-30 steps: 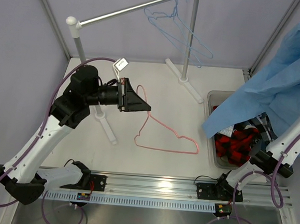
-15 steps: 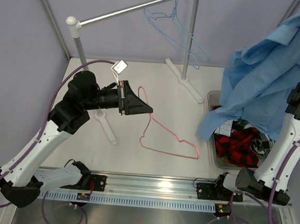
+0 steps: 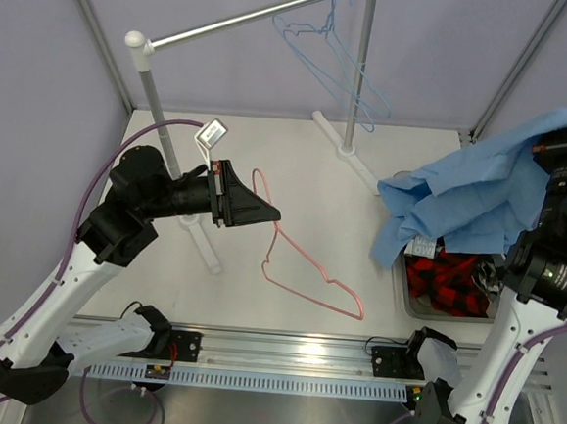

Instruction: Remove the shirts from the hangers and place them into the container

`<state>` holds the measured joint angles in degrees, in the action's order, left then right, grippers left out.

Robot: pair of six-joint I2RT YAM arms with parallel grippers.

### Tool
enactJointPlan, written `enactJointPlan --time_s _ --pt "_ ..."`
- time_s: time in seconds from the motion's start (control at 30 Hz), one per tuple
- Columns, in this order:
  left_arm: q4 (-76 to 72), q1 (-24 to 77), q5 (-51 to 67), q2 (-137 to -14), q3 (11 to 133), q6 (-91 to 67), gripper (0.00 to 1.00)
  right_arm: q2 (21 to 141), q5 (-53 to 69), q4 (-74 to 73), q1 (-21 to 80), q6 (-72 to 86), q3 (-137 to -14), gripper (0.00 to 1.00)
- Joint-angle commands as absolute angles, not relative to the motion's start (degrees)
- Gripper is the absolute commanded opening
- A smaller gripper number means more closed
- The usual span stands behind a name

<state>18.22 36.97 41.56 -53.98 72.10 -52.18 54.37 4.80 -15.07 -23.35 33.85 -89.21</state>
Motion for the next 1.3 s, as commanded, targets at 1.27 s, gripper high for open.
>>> enactJointPlan --time_s 1.27 --pt "12.83 37.35 41.84 -47.64 69.79 -50.72 0.0 76.9 9.59 -45.08 -24.96 37.1 -56.6 0.02"
